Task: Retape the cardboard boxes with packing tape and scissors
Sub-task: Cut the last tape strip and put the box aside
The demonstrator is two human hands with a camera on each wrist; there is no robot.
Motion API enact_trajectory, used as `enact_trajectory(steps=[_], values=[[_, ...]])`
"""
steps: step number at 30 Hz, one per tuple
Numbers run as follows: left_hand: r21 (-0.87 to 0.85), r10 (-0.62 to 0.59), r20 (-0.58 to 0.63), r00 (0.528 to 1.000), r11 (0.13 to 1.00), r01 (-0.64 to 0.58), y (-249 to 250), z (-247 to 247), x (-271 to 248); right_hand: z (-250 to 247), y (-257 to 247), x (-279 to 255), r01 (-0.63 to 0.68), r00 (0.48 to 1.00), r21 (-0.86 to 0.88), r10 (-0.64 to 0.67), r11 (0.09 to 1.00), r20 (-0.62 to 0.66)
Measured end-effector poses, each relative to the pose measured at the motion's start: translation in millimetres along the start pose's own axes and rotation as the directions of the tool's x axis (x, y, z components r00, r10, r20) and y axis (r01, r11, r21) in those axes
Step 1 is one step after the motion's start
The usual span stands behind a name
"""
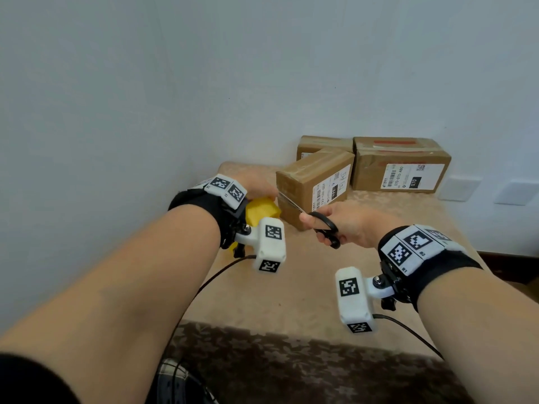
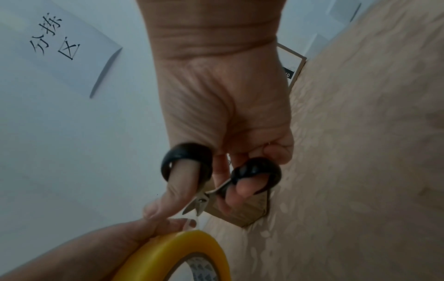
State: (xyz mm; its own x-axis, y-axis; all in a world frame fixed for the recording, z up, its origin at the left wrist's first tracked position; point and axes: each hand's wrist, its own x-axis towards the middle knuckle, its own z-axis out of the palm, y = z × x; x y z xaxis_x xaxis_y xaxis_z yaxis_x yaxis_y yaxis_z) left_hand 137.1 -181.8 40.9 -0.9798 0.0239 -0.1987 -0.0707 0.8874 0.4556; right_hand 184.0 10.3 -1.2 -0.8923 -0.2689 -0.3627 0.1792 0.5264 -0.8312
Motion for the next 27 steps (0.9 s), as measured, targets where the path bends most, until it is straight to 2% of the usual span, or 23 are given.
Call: enact_trajectory(steps=[2, 5, 7, 9, 13, 15, 17, 27], values=[[-0.158, -0.078, 0.039, 0.996, 0.984, 0.083, -1.3, 4.0, 4.3, -1.0, 1.8, 0.2, 0.013, 1.0, -0.013, -0.013, 1.0, 0.004], [-0.249, -0.105, 0.083, 0.991, 0.961, 0.123, 1.1, 15.0, 5.2, -1.9, 5.6, 1.6, 0.028, 1.0, -0.032, -0.028, 0.999, -0.002], [-0.251, -0.085, 0.043, 0.995, 0.963, 0.093, 5.7, 21.6, -2.3, -1.4, 8.5, 1.7, 0.042, 0.999, -0.041, -0.043, 0.998, -0.018], [-0.288, -0.069, -0.046, 0.997, 0.956, 0.053, 8.7, 27.6, -4.5, -1.0, 11.0, 0.5, 0.057, 0.998, -0.043, -0.059, 0.997, -0.036], [-0.501, -0.183, 0.016, 0.983, 0.849, 0.167, 8.0, 39.8, -9.7, -2.3, 15.8, -3.3, 0.078, 0.995, -0.048, -0.081, 0.996, -0.057], [-0.553, -0.184, 0.033, 0.982, 0.815, 0.171, 7.2, 43.4, -10.0, -2.9, 18.2, -4.8, 0.09, 0.994, -0.037, -0.092, 0.995, -0.051], [-0.584, -0.169, 0.017, 0.985, 0.798, 0.147, 5.8, 44.9, -12.1, -3.7, 21.0, -5.3, 0.102, 0.994, -0.004, -0.102, 0.995, -0.048], [-0.631, -0.118, 0.087, 0.989, 0.761, 0.147, -2.1, 43.3, -18.6, -2.5, 28.6, -5.1, 0.17, 0.985, 0.05, -0.17, 0.984, 0.002]])
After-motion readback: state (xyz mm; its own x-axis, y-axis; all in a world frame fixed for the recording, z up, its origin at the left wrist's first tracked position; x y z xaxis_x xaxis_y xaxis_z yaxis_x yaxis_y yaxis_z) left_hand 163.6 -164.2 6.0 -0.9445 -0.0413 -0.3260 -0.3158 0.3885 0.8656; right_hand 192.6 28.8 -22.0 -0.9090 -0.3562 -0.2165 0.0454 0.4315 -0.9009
